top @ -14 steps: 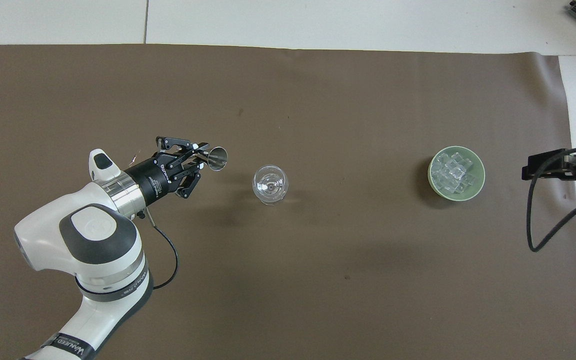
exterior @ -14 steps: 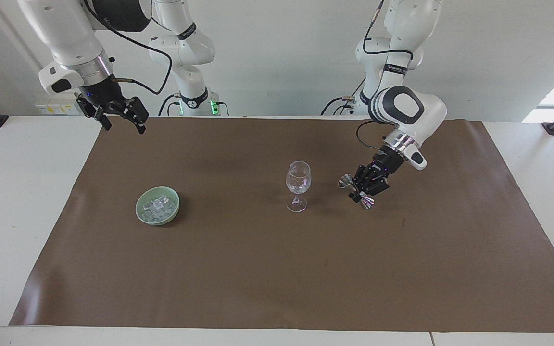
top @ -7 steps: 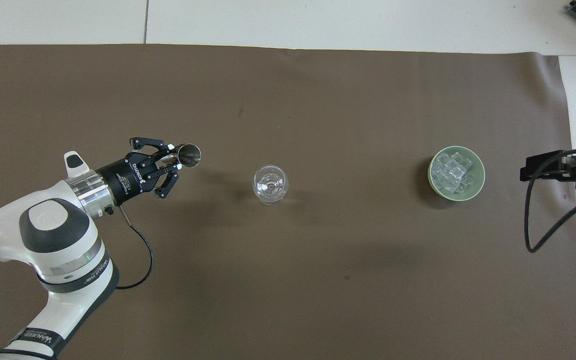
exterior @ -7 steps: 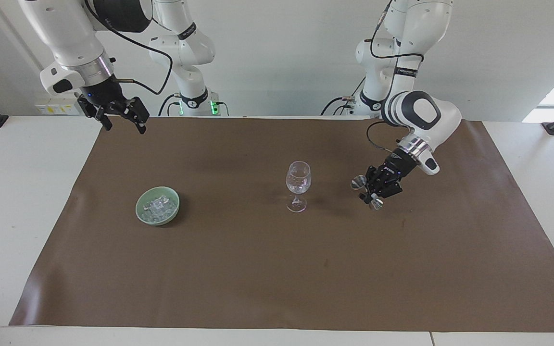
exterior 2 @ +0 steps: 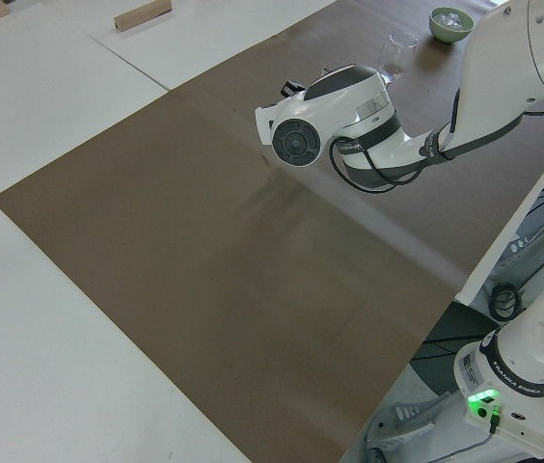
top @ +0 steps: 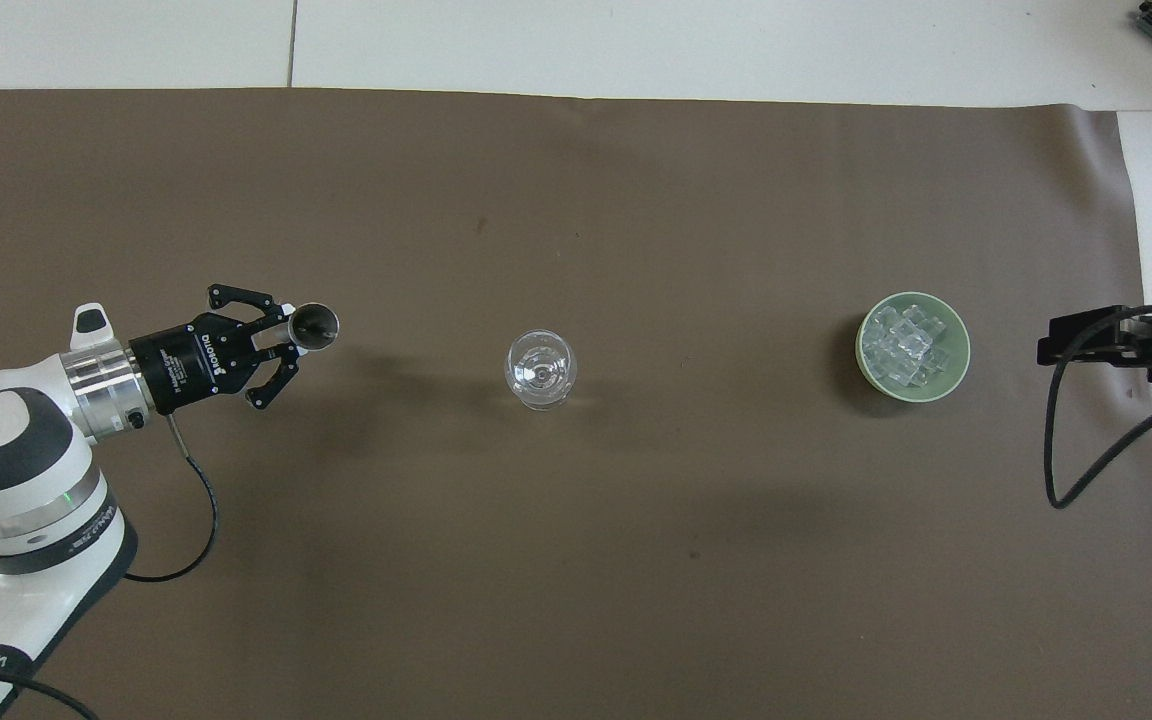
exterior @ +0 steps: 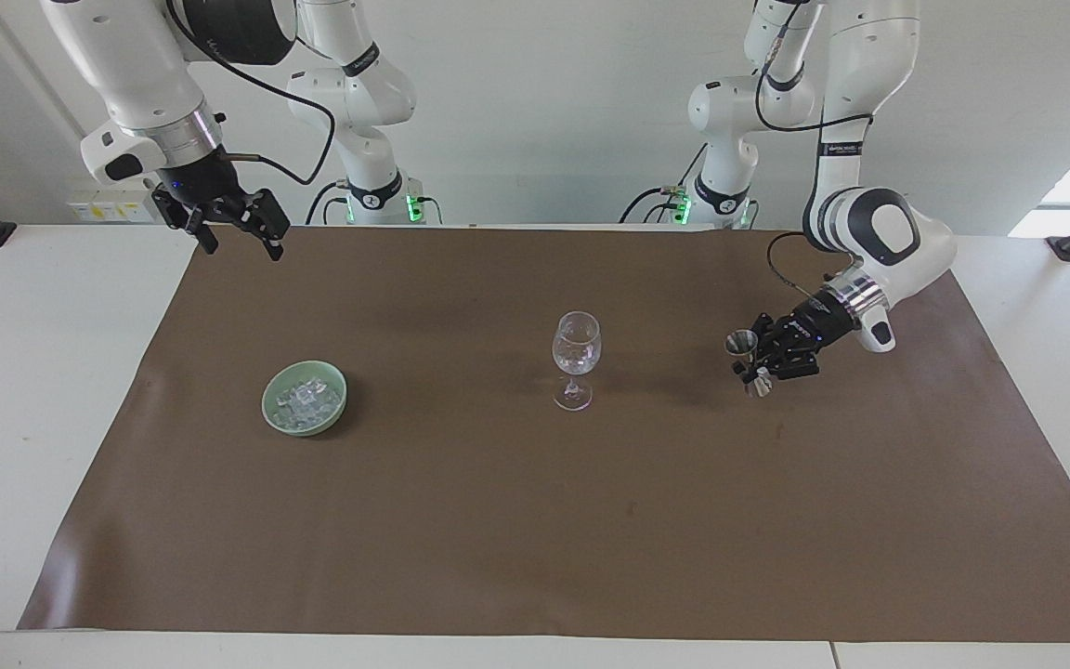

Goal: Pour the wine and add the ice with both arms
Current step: 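Carry the silver cup back to its starting spot with the left gripper, then lower the silver cup onto the mat and open the left gripper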

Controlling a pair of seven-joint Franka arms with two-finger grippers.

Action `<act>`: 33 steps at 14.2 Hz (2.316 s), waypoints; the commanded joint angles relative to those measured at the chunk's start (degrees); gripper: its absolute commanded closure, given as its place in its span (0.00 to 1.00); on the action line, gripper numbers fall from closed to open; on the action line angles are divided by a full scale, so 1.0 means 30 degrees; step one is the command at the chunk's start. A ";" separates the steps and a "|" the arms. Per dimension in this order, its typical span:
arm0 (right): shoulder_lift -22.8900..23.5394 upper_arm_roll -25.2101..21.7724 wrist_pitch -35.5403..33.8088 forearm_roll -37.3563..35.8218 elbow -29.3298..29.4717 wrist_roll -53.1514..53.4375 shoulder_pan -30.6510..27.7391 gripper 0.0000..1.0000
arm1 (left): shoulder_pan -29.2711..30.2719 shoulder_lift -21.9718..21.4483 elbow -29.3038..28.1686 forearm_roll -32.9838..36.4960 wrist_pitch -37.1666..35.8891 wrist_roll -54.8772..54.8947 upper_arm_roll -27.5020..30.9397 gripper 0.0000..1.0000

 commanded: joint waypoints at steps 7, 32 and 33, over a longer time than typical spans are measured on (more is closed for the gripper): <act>-0.0530 0.0165 0.0427 0.0265 -0.0627 -0.0425 -0.0276 0.00 | 0.4050 0.2407 0.0669 0.0320 -0.3993 -0.1056 -0.0135 1.00; -0.0618 0.0165 0.0544 0.0265 -0.0891 -0.0454 -0.0276 0.00 | 0.5252 0.4780 -0.0387 -0.4926 -0.4901 -0.1026 -0.0164 0.62; -0.0618 0.0165 0.0544 0.0265 -0.0891 -0.0454 -0.0276 0.00 | 0.5252 0.4780 -0.0386 -0.4926 -0.4930 -0.1026 -0.0164 0.42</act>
